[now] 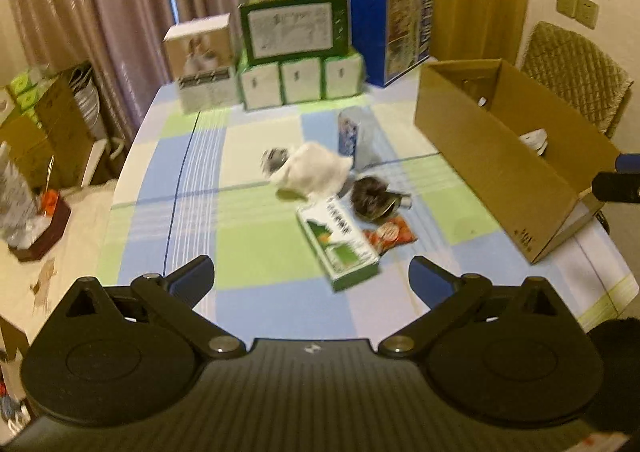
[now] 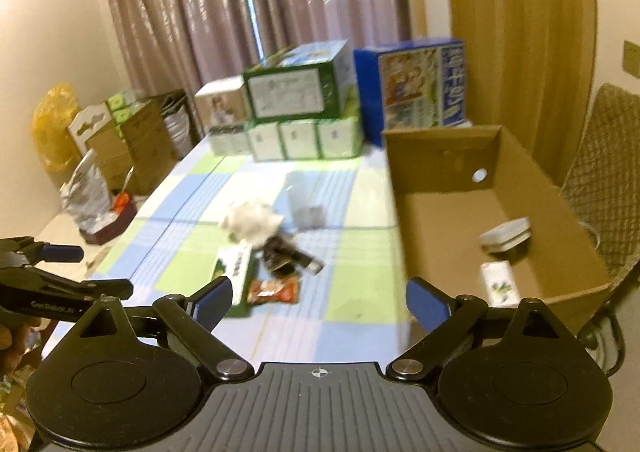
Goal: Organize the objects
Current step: 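Withdraw both tools from the cardboard box back over the table, then grasp the green spray box with the left tool while the right tool grasps the red snack packet, then carry the spray box and snack packet into the cardboard box and release both, then withdraw both tools from the cardboard box back over the table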
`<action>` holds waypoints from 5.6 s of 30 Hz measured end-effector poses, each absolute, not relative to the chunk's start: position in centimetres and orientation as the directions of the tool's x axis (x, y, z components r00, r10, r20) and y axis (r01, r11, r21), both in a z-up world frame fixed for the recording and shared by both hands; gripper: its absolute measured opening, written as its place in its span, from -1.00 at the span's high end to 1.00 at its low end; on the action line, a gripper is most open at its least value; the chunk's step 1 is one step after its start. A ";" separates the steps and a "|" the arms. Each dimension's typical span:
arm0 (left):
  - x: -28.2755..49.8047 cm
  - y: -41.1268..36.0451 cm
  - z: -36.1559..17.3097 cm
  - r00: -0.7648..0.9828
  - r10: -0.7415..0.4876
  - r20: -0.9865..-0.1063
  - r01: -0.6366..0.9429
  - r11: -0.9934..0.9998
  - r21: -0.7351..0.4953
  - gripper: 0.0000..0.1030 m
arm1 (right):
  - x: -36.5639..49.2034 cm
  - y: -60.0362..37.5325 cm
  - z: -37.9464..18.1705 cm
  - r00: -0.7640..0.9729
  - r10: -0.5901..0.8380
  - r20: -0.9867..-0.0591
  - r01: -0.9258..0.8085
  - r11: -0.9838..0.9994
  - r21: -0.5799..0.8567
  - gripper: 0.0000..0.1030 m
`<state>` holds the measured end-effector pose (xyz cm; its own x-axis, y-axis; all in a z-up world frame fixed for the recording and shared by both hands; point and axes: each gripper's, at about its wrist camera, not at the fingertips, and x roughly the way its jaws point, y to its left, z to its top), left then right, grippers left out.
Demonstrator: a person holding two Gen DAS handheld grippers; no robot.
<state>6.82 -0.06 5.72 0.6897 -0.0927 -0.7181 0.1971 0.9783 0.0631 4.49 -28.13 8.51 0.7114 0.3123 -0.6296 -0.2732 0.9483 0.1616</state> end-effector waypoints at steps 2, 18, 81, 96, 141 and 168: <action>6.8 0.5 5.1 0.682 -0.091 -0.726 0.187 0.981 0.053 -0.97 | 4.7 -27.3 7.7 0.699 0.322 -0.638 -0.284 0.944 0.166 -0.77; 12.1 0.6 -0.8 0.620 -0.124 -0.775 0.210 0.978 0.012 -0.97 | 9.4 -23.1 0.6 0.620 0.316 -0.719 -0.293 0.942 0.161 -0.45; 20.1 2.2 -8.0 0.554 -0.141 -0.821 0.305 0.952 0.042 -0.14 | 18.2 -15.7 -9.1 0.600 0.234 -0.765 -0.381 0.924 -0.015 0.24; 19.5 2.5 -6.7 0.541 -0.145 -0.828 0.276 0.961 0.012 0.01 | 16.8 -17.6 -7.0 0.616 0.238 -0.751 -0.340 0.940 0.020 0.25; 17.6 -26.2 7.2 0.573 -0.456 -0.681 0.579 0.813 -0.056 -0.01 | 12.8 -45.4 8.7 0.770 0.008 -0.638 0.095 0.987 0.128 0.24; 16.0 -14.8 7.2 0.668 -0.305 -0.679 0.407 0.913 -0.011 -0.40 | 13.1 -42.6 8.2 0.771 0.122 -0.625 0.020 0.976 0.215 -0.23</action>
<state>15.99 -14.81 7.23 0.6677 -0.3055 -0.6788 0.4068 0.9135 -0.0109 13.14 -42.63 8.23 0.7710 0.1220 -0.6250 0.0196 0.9765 0.2148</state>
